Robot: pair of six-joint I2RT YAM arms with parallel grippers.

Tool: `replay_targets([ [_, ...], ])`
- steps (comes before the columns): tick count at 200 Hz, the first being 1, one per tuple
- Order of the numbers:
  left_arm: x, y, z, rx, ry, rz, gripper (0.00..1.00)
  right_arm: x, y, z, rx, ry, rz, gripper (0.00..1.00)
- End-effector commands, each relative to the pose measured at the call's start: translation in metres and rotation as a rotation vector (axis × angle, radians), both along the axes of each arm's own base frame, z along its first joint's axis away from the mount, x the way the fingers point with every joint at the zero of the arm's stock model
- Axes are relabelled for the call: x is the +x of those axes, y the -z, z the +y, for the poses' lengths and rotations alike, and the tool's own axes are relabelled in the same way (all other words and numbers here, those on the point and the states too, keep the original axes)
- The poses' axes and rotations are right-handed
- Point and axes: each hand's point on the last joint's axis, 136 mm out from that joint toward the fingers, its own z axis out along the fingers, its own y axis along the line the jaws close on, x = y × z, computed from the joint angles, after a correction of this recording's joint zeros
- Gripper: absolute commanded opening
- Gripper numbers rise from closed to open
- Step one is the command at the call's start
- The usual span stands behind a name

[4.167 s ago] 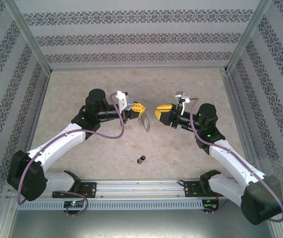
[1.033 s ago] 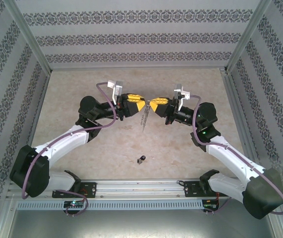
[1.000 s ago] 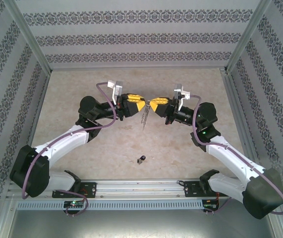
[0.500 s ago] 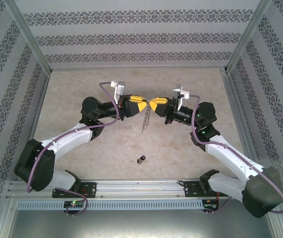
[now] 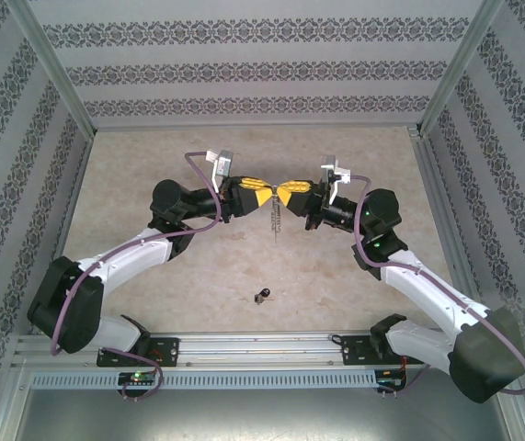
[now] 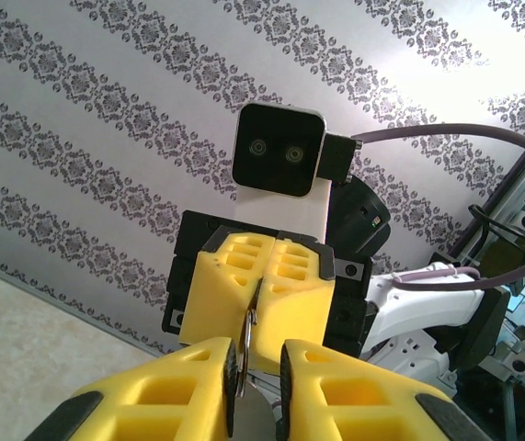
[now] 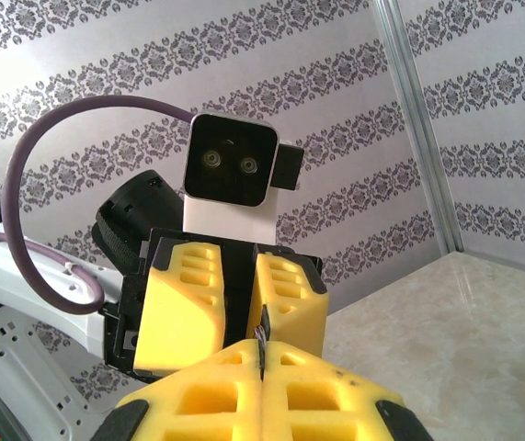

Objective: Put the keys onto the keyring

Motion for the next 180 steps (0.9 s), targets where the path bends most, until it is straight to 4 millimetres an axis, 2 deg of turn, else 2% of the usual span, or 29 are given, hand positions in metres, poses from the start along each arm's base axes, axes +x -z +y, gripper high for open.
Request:
replay_targets([
  [1, -0.013, -0.009, -0.004, -0.022, 0.052, -0.06, 0.21, -0.003, -0.019, 0.0, 0.036, 0.001, -0.056, 0.0],
  [51, -0.013, -0.01, -0.005, -0.024, 0.055, -0.068, 0.12, -0.004, -0.018, 0.0, 0.033, 0.004, -0.056, 0.0],
  [73, -0.014, -0.01, -0.005, -0.024, 0.062, -0.074, 0.0, -0.004, -0.018, 0.0, 0.032, 0.005, -0.056, 0.0],
  [103, -0.016, -0.013, -0.005, -0.032, 0.062, -0.092, 0.0, -0.002, -0.017, -0.002, 0.028, 0.016, -0.047, 0.0],
  [117, -0.016, -0.013, -0.005, -0.032, 0.059, -0.102, 0.0, 0.001, -0.016, -0.007, 0.031, 0.041, -0.038, 0.14],
  [127, -0.016, -0.012, -0.005, -0.027, 0.056, -0.115, 0.0, 0.004, -0.016, -0.013, 0.035, 0.073, -0.029, 0.29],
  [133, -0.016, -0.011, -0.005, -0.02, 0.05, -0.126, 0.0, 0.007, -0.014, -0.018, 0.037, 0.099, -0.019, 0.34],
  [153, -0.017, -0.006, -0.006, 0.022, 0.025, -0.184, 0.0, 0.013, -0.012, -0.038, 0.046, 0.182, -0.004, 0.42],
  [180, -0.016, 0.007, -0.005, 0.133, -0.027, -0.287, 0.0, 0.017, 0.002, -0.058, 0.045, 0.27, 0.048, 0.45],
])
